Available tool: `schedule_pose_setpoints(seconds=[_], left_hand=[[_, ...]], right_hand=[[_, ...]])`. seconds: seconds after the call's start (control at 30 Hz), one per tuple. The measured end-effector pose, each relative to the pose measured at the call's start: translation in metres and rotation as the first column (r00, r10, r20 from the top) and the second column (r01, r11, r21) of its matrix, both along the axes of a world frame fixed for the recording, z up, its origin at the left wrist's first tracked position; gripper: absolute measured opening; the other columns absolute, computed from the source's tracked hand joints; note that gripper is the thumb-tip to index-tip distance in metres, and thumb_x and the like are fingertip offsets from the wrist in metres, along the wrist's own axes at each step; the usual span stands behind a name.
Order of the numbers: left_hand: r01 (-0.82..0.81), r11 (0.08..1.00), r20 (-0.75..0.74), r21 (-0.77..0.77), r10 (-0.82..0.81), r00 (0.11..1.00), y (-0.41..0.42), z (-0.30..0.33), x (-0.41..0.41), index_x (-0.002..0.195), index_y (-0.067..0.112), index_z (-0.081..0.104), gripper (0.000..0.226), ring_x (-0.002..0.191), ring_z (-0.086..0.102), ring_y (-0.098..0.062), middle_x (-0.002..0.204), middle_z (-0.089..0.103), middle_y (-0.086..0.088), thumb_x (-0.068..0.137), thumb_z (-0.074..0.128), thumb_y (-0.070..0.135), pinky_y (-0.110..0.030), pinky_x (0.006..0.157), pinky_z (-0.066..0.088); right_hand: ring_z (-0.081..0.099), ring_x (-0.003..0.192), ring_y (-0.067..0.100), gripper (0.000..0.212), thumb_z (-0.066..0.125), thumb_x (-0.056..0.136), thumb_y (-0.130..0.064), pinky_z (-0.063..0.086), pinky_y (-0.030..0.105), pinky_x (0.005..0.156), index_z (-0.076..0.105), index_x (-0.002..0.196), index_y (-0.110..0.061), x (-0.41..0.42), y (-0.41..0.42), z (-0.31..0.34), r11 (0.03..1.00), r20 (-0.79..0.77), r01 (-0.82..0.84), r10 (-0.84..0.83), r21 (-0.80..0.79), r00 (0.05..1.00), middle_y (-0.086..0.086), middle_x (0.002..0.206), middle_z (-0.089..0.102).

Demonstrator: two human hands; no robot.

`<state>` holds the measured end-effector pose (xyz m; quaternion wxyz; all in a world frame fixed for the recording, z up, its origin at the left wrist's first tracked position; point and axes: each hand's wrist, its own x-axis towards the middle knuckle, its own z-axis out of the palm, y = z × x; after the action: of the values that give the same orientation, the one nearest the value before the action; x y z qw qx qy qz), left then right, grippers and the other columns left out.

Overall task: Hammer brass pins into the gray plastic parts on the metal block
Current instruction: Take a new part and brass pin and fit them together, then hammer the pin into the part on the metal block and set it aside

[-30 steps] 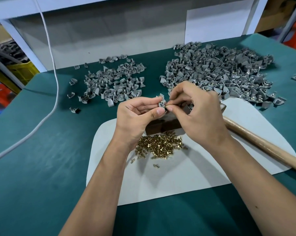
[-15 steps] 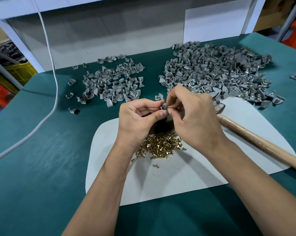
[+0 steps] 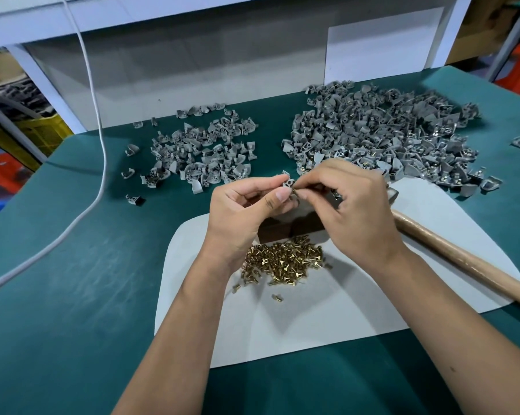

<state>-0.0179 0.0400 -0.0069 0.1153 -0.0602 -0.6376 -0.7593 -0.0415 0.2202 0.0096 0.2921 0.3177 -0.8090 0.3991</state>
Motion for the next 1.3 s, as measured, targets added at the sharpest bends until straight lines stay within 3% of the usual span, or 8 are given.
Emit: schedule_pose_setpoints(seconds=[0.13,0.23,0.5,0.77,1.0,1.17,1.3], left_hand=[[-0.088,0.986,-0.092,-0.139,0.076,0.993,0.007,0.001,0.000,0.109,0.013,0.076,0.042,0.089,0.076,-0.016,0.099,0.079,-0.003,0.072,0.087,-0.002,-0.027,0.086,0.059],[-0.184,0.964,-0.148,-0.193,0.157,0.977,0.015,-0.001,0.000,0.106,0.010,0.077,0.038,0.089,0.077,-0.020,0.096,0.079,-0.006,0.072,0.087,-0.005,-0.029,0.086,0.060],[-0.190,0.973,-0.098,-0.135,0.177,0.979,0.021,-0.001,0.001,0.097,0.007,0.079,0.026,0.090,0.077,-0.032,0.093,0.079,-0.012,0.075,0.085,-0.005,-0.053,0.089,0.061],[-0.196,0.970,-0.079,-0.146,0.186,0.979,0.024,-0.006,0.003,0.093,0.010,0.080,0.023,0.087,0.077,-0.034,0.091,0.079,-0.012,0.071,0.086,0.009,-0.058,0.087,0.060],[-0.226,0.943,-0.110,-0.246,0.205,0.973,0.023,-0.006,0.005,0.093,0.013,0.080,0.023,0.084,0.078,-0.023,0.088,0.080,-0.003,0.072,0.088,0.008,-0.047,0.084,0.063],[-0.292,0.872,-0.225,-0.393,0.217,0.950,0.021,-0.002,0.004,0.100,0.022,0.078,0.034,0.081,0.077,-0.012,0.087,0.079,0.004,0.073,0.089,0.005,-0.034,0.081,0.064],[-0.390,0.793,-0.321,-0.468,0.259,0.911,0.019,-0.005,0.003,0.109,0.016,0.077,0.034,0.087,0.075,-0.005,0.094,0.077,0.009,0.077,0.088,0.010,-0.028,0.083,0.062]], right_hand=[[0.063,0.085,0.013,0.005,0.071,0.093,-0.007,0.049,0.020,0.080,0.075,0.095,-0.005,-0.002,-0.001,-0.003,0.998,0.069,0.044,-0.041,-0.044,0.997,0.002,0.091,0.070],[0.064,0.084,0.014,0.007,0.071,0.093,-0.011,0.052,0.026,0.078,0.075,0.096,-0.006,-0.002,-0.003,-0.005,0.996,0.108,0.059,-0.052,-0.061,0.993,0.001,0.090,0.071],[0.065,0.083,0.015,0.005,0.069,0.093,-0.006,0.052,0.026,0.078,0.074,0.094,-0.005,0.001,-0.007,-0.006,0.995,0.093,0.088,-0.083,-0.051,0.992,0.004,0.090,0.072],[0.064,0.078,0.013,0.004,0.072,0.088,-0.003,0.049,0.016,0.074,0.074,0.090,-0.005,0.005,-0.008,-0.007,0.990,0.090,0.134,-0.130,-0.045,0.987,0.003,0.085,0.072],[0.059,0.075,0.004,0.004,0.073,0.086,-0.002,0.041,0.003,0.073,0.074,0.088,-0.006,0.004,-0.006,-0.008,0.993,0.120,0.111,-0.106,-0.035,0.987,0.000,0.082,0.071],[0.063,0.079,0.006,0.006,0.073,0.089,-0.005,0.046,0.010,0.076,0.077,0.091,-0.008,0.004,-0.004,-0.002,0.997,0.180,0.074,-0.070,-0.019,0.981,-0.002,0.086,0.074],[0.063,0.080,0.008,0.010,0.069,0.096,-0.014,0.046,0.015,0.076,0.078,0.097,-0.012,0.004,0.013,0.014,0.998,0.188,0.054,-0.060,0.038,0.980,-0.005,0.088,0.072]])
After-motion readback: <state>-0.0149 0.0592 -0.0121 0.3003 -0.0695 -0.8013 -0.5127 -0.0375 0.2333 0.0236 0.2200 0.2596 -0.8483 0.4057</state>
